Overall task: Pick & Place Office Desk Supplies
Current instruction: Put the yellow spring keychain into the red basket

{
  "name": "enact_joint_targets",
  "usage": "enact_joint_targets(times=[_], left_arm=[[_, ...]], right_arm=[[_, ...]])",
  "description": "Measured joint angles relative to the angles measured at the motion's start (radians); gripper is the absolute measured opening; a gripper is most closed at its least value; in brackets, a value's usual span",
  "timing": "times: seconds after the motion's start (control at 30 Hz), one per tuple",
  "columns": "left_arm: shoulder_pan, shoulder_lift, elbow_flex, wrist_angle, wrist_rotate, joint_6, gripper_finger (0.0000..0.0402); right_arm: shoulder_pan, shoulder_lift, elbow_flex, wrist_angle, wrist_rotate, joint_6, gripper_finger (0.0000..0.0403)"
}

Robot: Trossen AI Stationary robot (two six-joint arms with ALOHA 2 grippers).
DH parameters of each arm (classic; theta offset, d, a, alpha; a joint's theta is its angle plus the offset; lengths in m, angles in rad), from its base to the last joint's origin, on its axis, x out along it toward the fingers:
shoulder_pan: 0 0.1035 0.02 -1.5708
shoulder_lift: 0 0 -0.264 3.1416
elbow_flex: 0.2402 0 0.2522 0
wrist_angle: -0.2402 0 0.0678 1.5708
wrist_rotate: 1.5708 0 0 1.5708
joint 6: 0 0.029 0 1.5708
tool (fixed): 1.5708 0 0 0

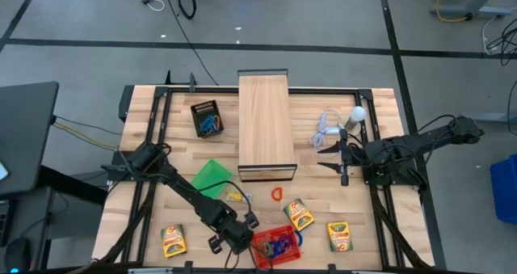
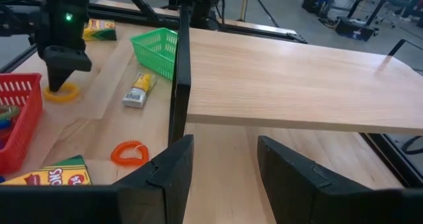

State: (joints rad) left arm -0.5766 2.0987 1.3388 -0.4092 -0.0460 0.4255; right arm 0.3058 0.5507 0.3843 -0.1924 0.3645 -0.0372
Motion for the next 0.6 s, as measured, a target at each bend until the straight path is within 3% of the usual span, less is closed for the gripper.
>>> enact_joint_targets(times=[0.33, 0.6], left_arm=[[-0.046, -0.063, -0.010, -0.154, -0.167, -0.120, 0.0008], [-0.035, -0.130, -0.020, -0.039, -0.179, -0.159, 0.0008]], right_arm=[[0.000, 0.000, 0.000, 0.001, 0.000, -0.001, 0.0176], [0.000, 0.000, 0.000, 0.009, 0.000, -0.004, 0.0176]])
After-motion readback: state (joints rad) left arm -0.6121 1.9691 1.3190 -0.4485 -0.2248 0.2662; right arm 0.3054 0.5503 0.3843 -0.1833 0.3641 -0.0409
